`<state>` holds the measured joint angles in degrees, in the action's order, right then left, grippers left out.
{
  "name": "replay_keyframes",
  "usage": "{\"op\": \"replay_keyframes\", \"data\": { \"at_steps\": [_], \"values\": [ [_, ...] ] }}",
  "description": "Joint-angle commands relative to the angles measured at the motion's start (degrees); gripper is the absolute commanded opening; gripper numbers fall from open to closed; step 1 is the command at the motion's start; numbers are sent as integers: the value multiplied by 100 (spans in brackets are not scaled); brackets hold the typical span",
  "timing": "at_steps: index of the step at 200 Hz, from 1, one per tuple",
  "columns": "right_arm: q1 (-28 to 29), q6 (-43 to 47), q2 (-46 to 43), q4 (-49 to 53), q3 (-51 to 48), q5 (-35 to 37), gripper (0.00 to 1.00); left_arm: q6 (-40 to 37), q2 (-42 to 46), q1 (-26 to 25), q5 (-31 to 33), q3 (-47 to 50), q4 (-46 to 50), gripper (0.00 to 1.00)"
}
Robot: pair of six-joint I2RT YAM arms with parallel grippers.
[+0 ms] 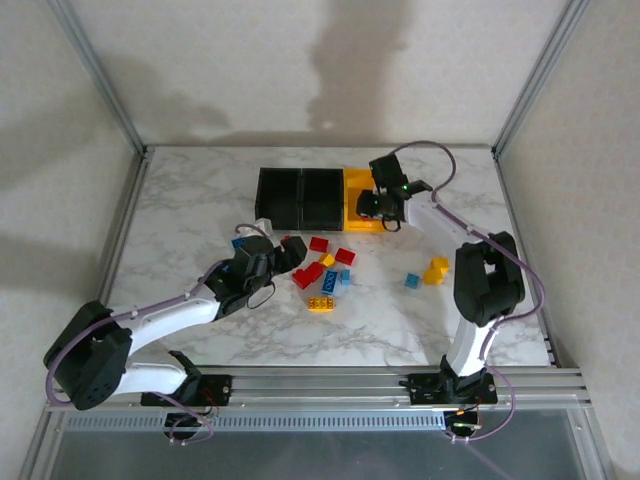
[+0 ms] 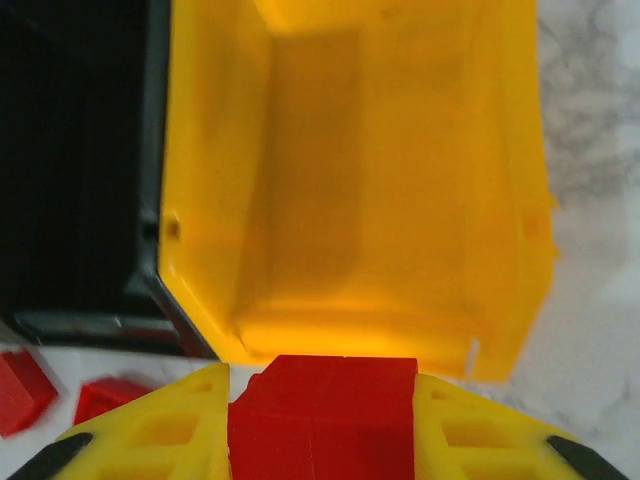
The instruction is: Sort the legos into containers by color
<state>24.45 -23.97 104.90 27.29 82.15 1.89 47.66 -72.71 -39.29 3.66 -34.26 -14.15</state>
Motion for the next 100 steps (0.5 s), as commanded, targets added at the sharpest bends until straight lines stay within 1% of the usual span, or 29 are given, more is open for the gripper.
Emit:
{"op": "replay_keyframes", "data": {
  "at_steps": [1, 25, 42, 85, 100],
  "values": [
    [-104, 12, 496, -27, 632, 45, 28, 75, 240, -5, 278, 86, 265, 75],
    [-235, -85, 1179, 19, 1321, -56, 28, 166, 407, -9, 367, 170, 371, 76],
    [-282, -140, 1520, 22, 1634, -67, 29, 222, 547, -2, 453, 250, 447, 76],
    [-304, -270, 1954, -88, 1869, -124, 31, 232, 631, 9, 564, 272, 554, 76],
    [-306, -306, 2002, -124, 1855, -180, 34, 243, 600, 18, 574, 270, 554, 76]
  ]
}}
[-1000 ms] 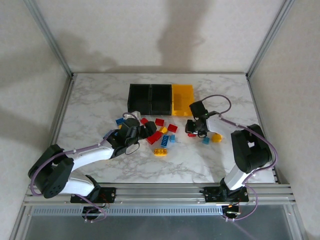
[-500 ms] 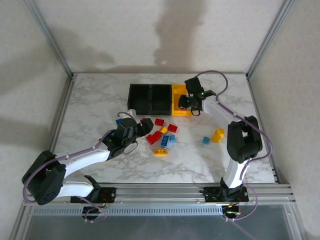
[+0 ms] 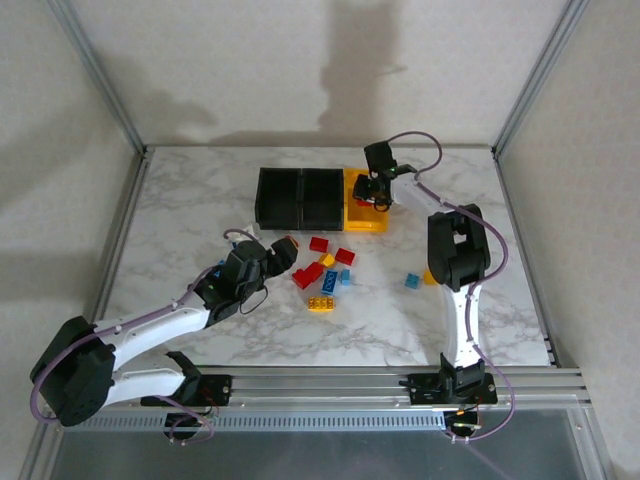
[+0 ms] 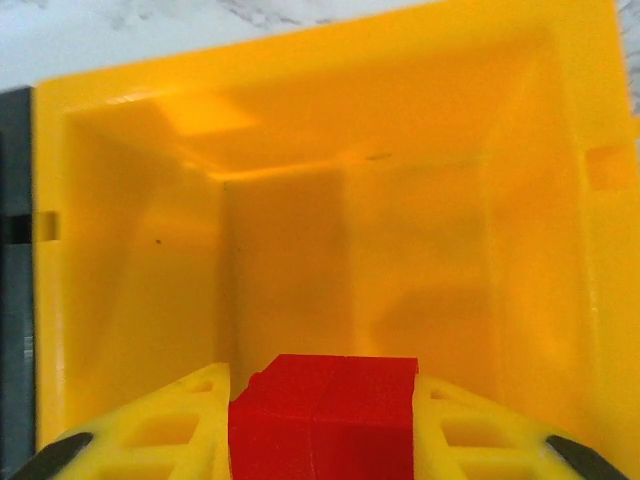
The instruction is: Sort the legos into containers by color
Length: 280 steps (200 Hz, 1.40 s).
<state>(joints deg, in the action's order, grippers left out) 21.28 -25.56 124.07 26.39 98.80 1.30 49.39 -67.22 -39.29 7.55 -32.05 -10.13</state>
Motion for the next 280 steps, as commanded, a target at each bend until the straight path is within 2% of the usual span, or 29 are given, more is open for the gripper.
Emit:
{"op": "replay_keyframes", "data": {
  "at_steps": [1, 20, 65, 72, 83, 141, 185, 229, 254, 280],
  "values": [
    [14, -144, 84, -36, 191, -121, 35, 71, 51, 18, 181, 45, 152, 76],
    [11, -156, 71, -23, 183, -82, 43, 106, 29, 18, 186, 91, 93, 76],
    [17, -168, -285, -217, -37, -97, 53, 120, -103, 35, 144, 57, 20, 77],
    [21, -173, -348, -214, -75, -94, 60, 120, -120, 35, 137, 47, 20, 77],
    [21, -165, -429, -218, -122, -128, 63, 132, -133, 35, 128, 33, 19, 78],
    [34, -178, -1034, -289, -499, -99, 58, 185, -7, 35, 139, -6, 126, 78],
    [239, -133, -1913, -397, -1498, -128, 58, 165, 338, 73, 439, -77, 524, 79],
    [237, -263, -2695, -669, -2598, -25, 57, -115, 130, 883, 74, -435, 827, 79],
    [242, -300, -3160, -847, -3177, -113, 59, -383, -288, 1292, -88, -940, 1011, 79],
    [245, -353, -3462, -932, -3608, -189, 59, -630, -790, 1474, -218, -1426, 943, 78]
  ]
}}
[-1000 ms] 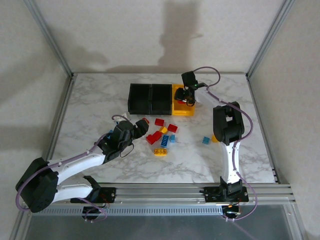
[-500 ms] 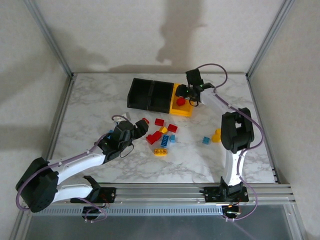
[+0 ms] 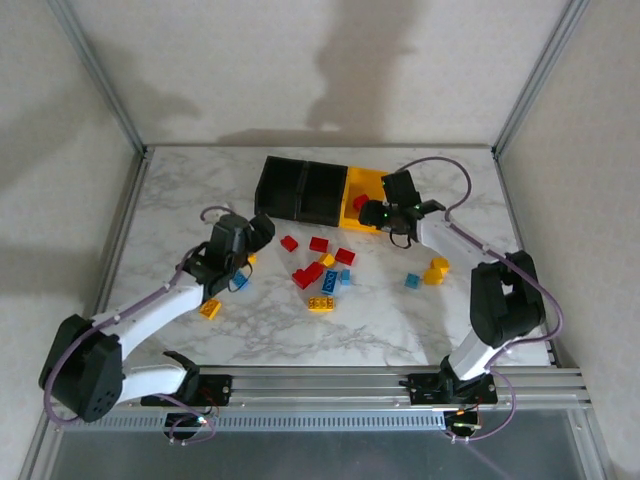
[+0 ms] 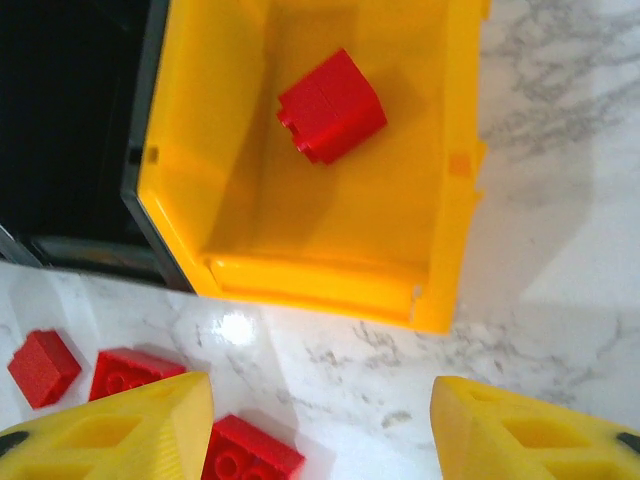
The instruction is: Sort the legos into containers by color
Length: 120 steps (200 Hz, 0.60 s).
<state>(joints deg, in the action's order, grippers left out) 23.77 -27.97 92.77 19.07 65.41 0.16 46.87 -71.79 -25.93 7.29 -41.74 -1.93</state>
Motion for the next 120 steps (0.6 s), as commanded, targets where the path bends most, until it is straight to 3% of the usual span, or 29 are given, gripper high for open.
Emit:
{"op": "replay_keyframes", "data": {
  "at_steps": [1, 67, 120],
  "values": [
    [-4, -113, -340, -201, -280, -85, 58, -380, -352, 140, -192, -476, 123, 78],
    [425, 51, -885, -369, -933, -402, 57, -315, -1255, 141, -752, -731, -134, 72],
    [895, 204, -704, -479, -1019, -504, 56, -56, -1295, 110, -966, -338, -346, 72]
  ]
}}
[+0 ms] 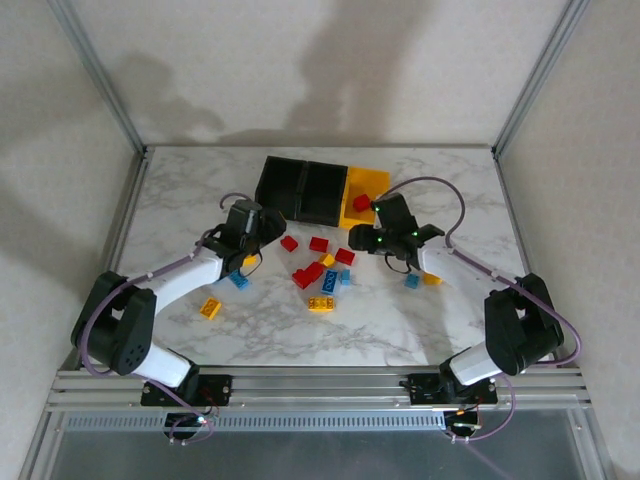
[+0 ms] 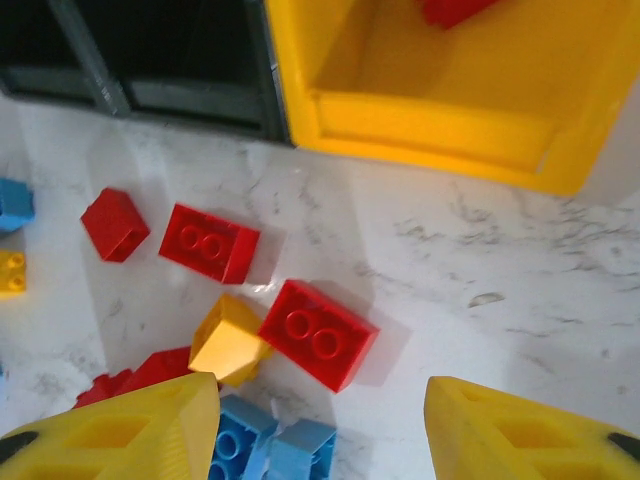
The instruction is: Sort the legos into containers by color
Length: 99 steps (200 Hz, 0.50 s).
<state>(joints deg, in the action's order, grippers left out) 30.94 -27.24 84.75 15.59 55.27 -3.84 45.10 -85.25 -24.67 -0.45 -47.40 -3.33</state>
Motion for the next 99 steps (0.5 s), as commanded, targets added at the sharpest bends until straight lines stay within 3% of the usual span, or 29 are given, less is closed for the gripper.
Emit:
{"op": "replay_keyframes", "data": {
  "at_steps": [1, 50, 99],
  "values": [
    [186, 136, 114, -129, 3, -106, 56, 126, 52, -19, -192, 243, -209, 72],
    [474, 74, 894, -55, 439, 64, 58, 288, 486, -21, -135, 761, -256, 72],
    [483, -323, 1518, 234, 845, 443, 68, 277, 799, -60, -78, 916, -160, 73]
  ]
}}
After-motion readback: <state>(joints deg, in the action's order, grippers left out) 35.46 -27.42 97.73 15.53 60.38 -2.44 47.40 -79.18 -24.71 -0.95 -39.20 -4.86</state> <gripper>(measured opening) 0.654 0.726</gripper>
